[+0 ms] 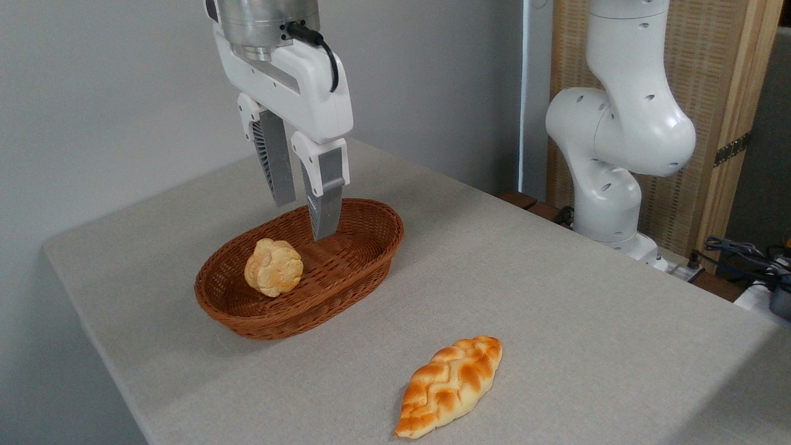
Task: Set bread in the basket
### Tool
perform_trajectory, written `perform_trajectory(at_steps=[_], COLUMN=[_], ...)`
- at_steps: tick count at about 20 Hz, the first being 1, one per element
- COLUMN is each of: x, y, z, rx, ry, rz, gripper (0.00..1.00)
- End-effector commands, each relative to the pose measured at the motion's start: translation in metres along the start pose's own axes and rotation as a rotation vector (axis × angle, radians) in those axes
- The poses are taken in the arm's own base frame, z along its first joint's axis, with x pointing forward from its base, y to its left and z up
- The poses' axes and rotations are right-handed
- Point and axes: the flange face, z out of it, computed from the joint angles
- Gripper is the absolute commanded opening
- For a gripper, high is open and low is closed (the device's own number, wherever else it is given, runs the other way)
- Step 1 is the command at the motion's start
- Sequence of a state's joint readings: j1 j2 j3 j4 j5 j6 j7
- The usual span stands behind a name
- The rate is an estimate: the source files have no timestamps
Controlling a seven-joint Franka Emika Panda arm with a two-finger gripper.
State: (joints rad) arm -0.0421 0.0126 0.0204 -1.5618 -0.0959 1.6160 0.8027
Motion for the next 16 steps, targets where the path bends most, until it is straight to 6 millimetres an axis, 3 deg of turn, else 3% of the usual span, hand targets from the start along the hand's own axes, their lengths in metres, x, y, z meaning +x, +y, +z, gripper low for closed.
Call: perform_trajectory(at_steps=[1, 16], x=[0.0026, 0.0069], y=[0.0087, 0.0127], z=[0.0026, 0.0079], rx=[0.001, 0.023], ry=[-0.027, -0.073], rz=[-0.032, -0.011], gripper=[1.0, 1.0])
